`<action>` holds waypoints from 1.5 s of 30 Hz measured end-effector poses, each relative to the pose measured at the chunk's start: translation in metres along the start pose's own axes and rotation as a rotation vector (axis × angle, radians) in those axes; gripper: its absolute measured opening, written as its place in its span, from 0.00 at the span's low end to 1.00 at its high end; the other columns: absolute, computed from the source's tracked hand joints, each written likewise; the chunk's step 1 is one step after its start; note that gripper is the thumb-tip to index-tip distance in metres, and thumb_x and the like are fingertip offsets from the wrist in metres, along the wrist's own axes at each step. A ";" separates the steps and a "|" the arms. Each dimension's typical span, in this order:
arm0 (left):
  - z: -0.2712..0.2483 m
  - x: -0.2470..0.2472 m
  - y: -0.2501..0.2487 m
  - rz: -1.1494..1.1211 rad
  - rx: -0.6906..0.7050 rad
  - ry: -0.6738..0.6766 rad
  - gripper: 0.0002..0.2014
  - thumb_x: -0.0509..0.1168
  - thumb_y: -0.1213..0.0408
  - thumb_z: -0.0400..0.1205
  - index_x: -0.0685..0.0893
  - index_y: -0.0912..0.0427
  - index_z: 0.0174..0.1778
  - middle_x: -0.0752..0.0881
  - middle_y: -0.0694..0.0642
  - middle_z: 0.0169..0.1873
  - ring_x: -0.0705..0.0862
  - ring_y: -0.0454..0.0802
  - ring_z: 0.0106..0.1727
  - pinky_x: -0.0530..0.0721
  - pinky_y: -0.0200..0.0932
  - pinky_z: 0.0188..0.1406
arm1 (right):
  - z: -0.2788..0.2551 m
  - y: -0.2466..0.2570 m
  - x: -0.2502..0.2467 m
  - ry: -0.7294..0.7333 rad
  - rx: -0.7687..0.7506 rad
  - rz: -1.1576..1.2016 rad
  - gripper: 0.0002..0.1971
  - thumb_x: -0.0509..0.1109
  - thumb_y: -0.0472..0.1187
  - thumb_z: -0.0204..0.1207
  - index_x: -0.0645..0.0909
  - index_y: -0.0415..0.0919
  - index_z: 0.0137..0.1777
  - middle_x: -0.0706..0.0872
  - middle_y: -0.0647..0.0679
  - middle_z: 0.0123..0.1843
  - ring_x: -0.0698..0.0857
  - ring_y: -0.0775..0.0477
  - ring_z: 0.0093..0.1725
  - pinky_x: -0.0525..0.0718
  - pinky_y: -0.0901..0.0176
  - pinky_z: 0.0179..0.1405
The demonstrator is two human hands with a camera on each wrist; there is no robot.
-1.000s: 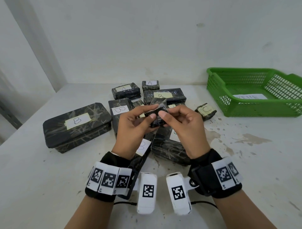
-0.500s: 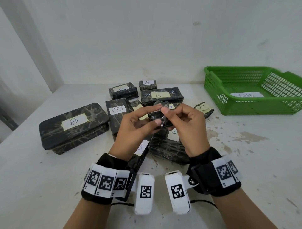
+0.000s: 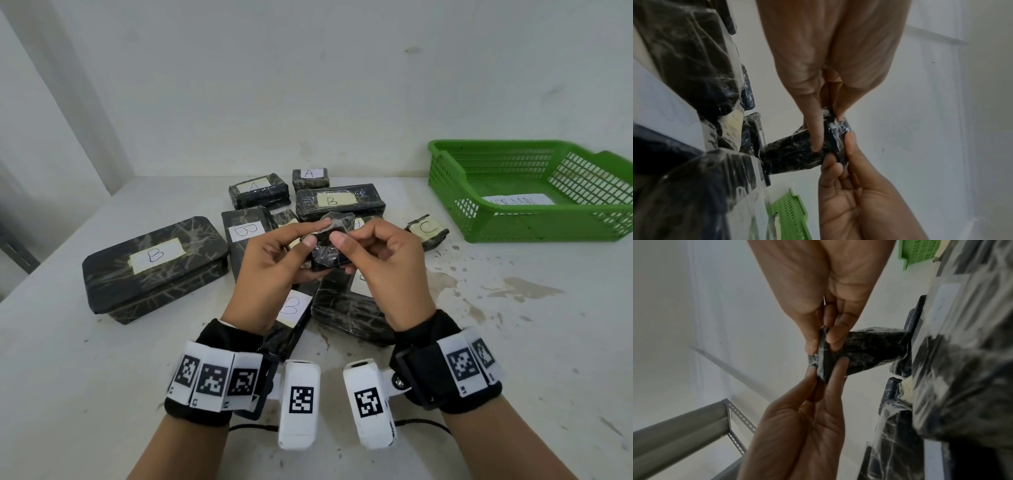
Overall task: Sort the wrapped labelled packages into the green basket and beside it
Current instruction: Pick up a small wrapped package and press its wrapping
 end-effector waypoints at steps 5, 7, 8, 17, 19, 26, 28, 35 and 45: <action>0.001 -0.004 -0.001 -0.051 0.000 0.003 0.14 0.66 0.69 0.81 0.86 0.62 0.62 0.89 0.62 0.60 0.88 0.59 0.61 0.90 0.55 0.53 | 0.000 0.000 0.001 0.061 -0.015 -0.038 0.10 0.81 0.31 0.69 0.83 0.41 0.42 0.88 0.48 0.40 0.87 0.55 0.40 0.87 0.62 0.45; 0.001 -0.004 -0.002 -0.049 0.003 -0.006 0.12 0.67 0.70 0.82 0.86 0.62 0.61 0.88 0.64 0.59 0.88 0.59 0.61 0.91 0.51 0.49 | -0.001 0.001 0.002 0.029 -0.045 -0.058 0.12 0.82 0.31 0.67 0.83 0.45 0.39 0.89 0.54 0.36 0.87 0.56 0.37 0.88 0.58 0.42; 0.001 -0.004 -0.001 -0.037 0.008 -0.014 0.12 0.65 0.70 0.82 0.86 0.61 0.61 0.88 0.65 0.60 0.87 0.60 0.62 0.91 0.50 0.48 | -0.001 0.000 0.002 0.018 -0.046 -0.059 0.12 0.82 0.31 0.67 0.83 0.47 0.38 0.88 0.56 0.35 0.87 0.56 0.36 0.89 0.54 0.42; 0.000 -0.002 -0.001 -0.023 0.005 0.013 0.13 0.62 0.76 0.85 0.86 0.60 0.62 0.86 0.66 0.63 0.88 0.59 0.61 0.90 0.43 0.47 | -0.002 0.000 0.004 0.073 -0.002 -0.111 0.17 0.85 0.34 0.64 0.79 0.47 0.43 0.87 0.54 0.40 0.84 0.60 0.39 0.83 0.65 0.42; 0.000 -0.001 0.000 -0.021 0.009 0.018 0.16 0.59 0.79 0.85 0.85 0.60 0.61 0.86 0.66 0.63 0.88 0.59 0.62 0.90 0.42 0.45 | -0.001 0.000 0.002 0.064 0.000 -0.108 0.16 0.85 0.34 0.64 0.80 0.47 0.41 0.87 0.56 0.37 0.85 0.60 0.37 0.84 0.64 0.40; 0.002 -0.004 0.001 0.019 0.098 0.035 0.15 0.61 0.84 0.79 0.88 0.65 0.54 0.89 0.52 0.60 0.87 0.50 0.65 0.89 0.45 0.54 | 0.000 0.001 0.002 0.004 0.224 0.020 0.27 0.76 0.63 0.69 0.80 0.41 0.56 0.86 0.43 0.51 0.86 0.48 0.50 0.86 0.37 0.60; 0.002 -0.003 0.002 0.044 0.118 0.066 0.12 0.62 0.84 0.75 0.90 0.73 0.46 0.92 0.50 0.55 0.88 0.47 0.60 0.88 0.39 0.52 | 0.002 -0.002 0.001 -0.045 0.328 0.053 0.35 0.75 0.73 0.61 0.79 0.47 0.59 0.86 0.42 0.54 0.87 0.43 0.54 0.84 0.35 0.63; 0.001 -0.002 0.006 -0.018 0.115 0.087 0.18 0.58 0.80 0.73 0.83 0.65 0.55 0.89 0.50 0.54 0.86 0.50 0.64 0.85 0.41 0.50 | 0.005 -0.003 -0.008 -0.093 0.273 0.082 0.28 0.78 0.26 0.71 0.74 0.48 0.66 0.87 0.40 0.62 0.88 0.45 0.60 0.86 0.45 0.64; 0.004 -0.002 0.002 -0.076 -0.010 -0.092 0.28 0.69 0.49 0.75 0.81 0.64 0.65 0.86 0.66 0.63 0.86 0.63 0.64 0.88 0.58 0.58 | 0.006 -0.001 -0.011 0.093 -0.052 -0.270 0.34 0.84 0.34 0.61 0.78 0.56 0.66 0.86 0.56 0.62 0.80 0.51 0.68 0.74 0.62 0.66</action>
Point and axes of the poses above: each hand's wrist, its own z-axis towards the middle knuckle, its own x-axis out of the palm, y = z × x, the point moved 2 cm from there along z, towards the middle knuckle
